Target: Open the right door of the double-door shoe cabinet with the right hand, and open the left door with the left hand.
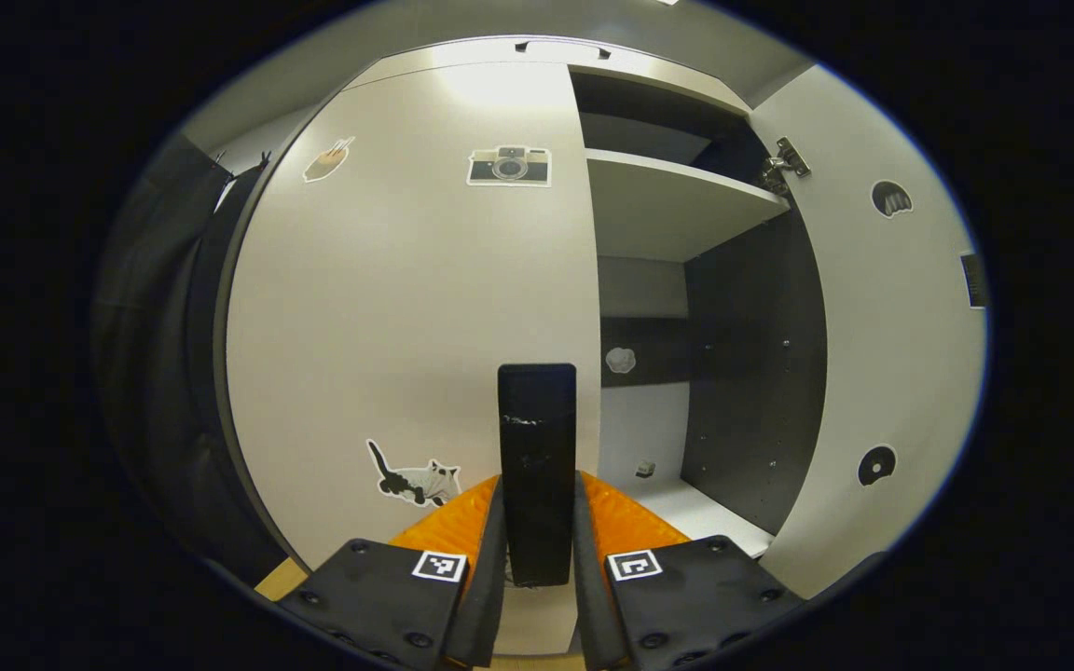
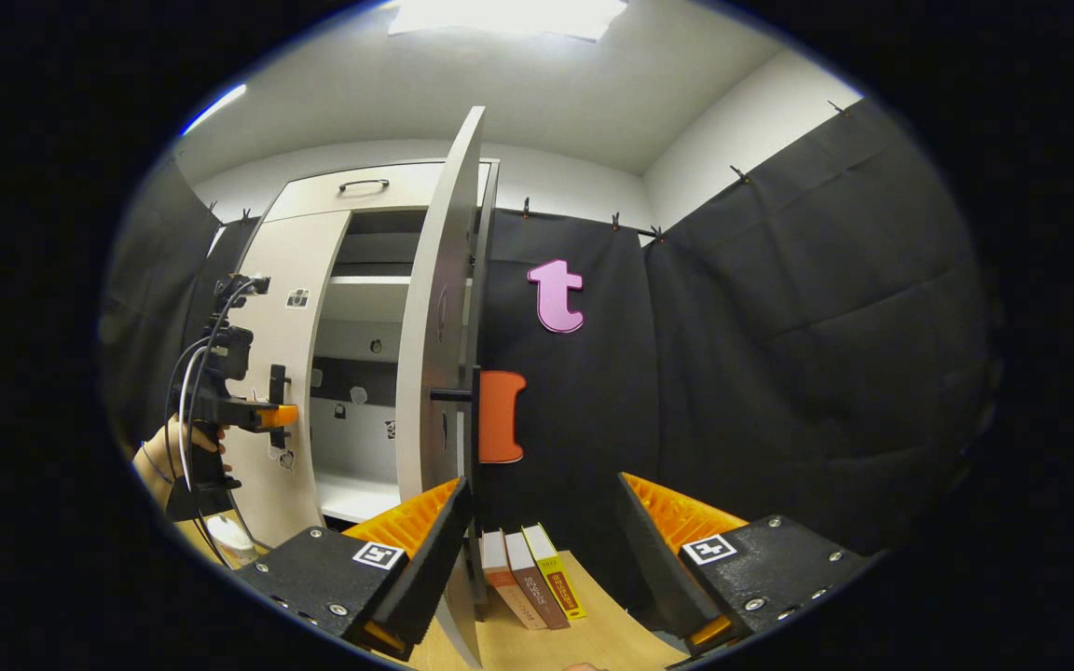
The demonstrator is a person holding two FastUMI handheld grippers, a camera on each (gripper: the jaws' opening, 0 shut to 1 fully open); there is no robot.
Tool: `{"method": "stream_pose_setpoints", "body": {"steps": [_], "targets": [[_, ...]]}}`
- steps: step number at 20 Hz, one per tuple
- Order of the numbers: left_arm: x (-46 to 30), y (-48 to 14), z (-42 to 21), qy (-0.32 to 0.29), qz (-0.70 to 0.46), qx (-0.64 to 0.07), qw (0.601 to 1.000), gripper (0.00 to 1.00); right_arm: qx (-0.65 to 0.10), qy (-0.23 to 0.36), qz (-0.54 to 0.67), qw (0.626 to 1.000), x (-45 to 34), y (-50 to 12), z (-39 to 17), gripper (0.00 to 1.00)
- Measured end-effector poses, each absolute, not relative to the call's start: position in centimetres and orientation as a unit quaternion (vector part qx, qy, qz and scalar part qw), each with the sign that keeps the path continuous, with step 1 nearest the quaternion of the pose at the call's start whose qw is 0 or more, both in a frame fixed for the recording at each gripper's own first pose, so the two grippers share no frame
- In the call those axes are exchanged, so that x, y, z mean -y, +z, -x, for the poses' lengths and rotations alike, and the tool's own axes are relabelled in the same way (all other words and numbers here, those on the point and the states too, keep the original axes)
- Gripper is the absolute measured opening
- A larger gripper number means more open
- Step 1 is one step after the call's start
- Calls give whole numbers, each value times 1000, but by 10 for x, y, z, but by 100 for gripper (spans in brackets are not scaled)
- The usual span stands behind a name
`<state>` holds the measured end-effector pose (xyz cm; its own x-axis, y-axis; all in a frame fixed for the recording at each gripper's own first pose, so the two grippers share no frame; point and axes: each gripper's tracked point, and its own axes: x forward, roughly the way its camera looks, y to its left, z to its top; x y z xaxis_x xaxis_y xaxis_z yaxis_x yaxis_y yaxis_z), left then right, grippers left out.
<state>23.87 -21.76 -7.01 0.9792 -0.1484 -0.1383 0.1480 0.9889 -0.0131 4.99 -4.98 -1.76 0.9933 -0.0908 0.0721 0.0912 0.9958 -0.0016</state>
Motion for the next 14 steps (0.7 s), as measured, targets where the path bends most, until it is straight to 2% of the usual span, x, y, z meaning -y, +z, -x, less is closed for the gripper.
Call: {"method": "stream_pose_setpoints", "body": {"steps": [2,3,4,6,14], "targets": [[218,-73,-243,-72,8,-70,995,37,36,-40,2,999,46,-16,-47,93],[217,-71,-237,-68,8,-71,995,35,35,-35,0,999,43,-16,-45,88],[216,-70,-234,-64,3,-70,996,26,34,-31,0,999,40,-16,-44,93],[215,-68,-231,-69,2,-68,995,15,32,-30,1,999,40,-17,-44,93],[208,-70,-216,-110,21,-70,991,15,20,-37,-21,999,32,-16,-50,93]]}}
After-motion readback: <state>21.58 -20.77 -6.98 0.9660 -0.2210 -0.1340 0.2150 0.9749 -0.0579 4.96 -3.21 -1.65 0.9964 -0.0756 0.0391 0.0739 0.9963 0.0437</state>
